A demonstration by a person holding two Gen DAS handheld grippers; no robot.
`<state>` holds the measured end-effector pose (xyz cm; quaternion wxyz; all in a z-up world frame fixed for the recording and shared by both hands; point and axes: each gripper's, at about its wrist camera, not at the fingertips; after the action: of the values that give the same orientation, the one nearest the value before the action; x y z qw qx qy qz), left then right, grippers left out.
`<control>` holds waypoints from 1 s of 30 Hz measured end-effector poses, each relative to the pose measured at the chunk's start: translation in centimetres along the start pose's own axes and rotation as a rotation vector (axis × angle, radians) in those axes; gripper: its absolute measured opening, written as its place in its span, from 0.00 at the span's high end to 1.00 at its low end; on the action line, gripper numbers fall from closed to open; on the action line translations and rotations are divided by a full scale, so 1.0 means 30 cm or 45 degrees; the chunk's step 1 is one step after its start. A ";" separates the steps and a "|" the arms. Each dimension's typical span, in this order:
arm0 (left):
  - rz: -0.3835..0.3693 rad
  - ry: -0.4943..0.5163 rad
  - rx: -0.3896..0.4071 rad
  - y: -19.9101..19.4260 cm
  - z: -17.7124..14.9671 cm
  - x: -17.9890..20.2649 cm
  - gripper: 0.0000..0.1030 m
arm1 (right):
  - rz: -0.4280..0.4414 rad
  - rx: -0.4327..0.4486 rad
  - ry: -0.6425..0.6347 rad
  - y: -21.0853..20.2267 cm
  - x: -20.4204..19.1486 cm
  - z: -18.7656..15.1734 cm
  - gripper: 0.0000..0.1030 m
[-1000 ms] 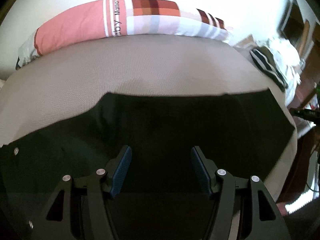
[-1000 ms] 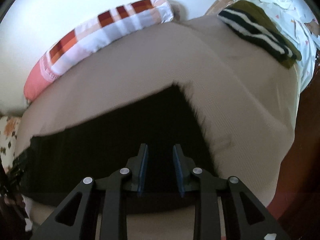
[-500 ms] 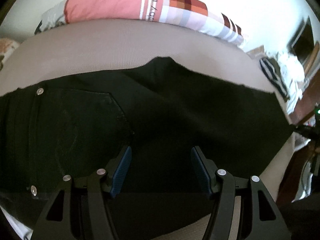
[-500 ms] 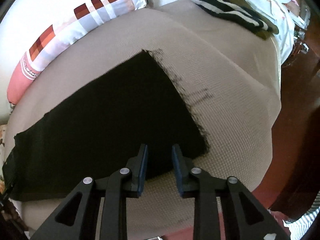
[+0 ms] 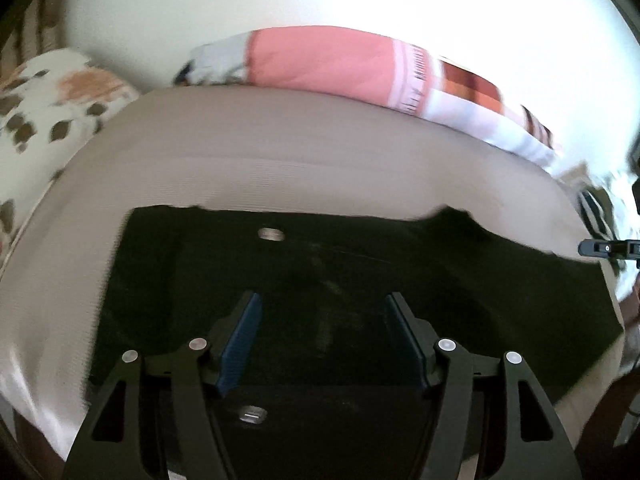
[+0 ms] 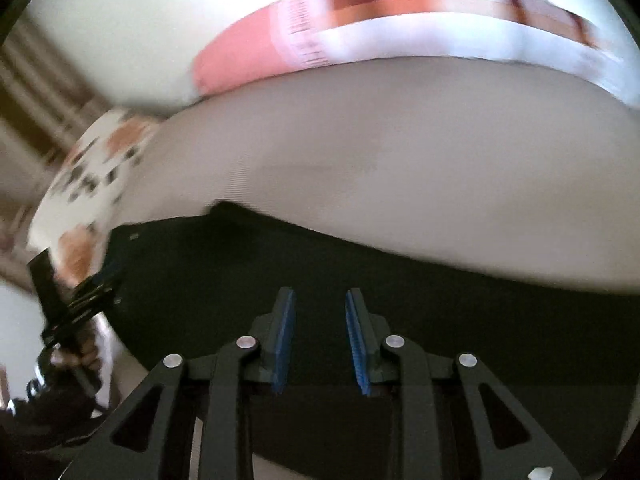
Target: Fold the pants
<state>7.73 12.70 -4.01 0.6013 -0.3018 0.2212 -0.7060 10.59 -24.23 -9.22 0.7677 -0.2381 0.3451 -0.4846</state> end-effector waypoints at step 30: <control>-0.066 -0.071 -0.014 0.046 -0.059 -0.118 0.37 | 0.042 -0.140 -0.332 0.561 -0.278 0.222 0.96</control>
<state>7.83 15.83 -6.77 0.5872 -0.3302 0.2004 -0.7114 22.98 -9.44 -14.19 0.7998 -0.3350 0.2722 -0.4172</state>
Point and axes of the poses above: each gripper's, at about its wrist camera, not at the fingertips, and y roughly the way its jaws point, x to its right, z to its top, and after that the axes turned 7 degrees about x, right-handed
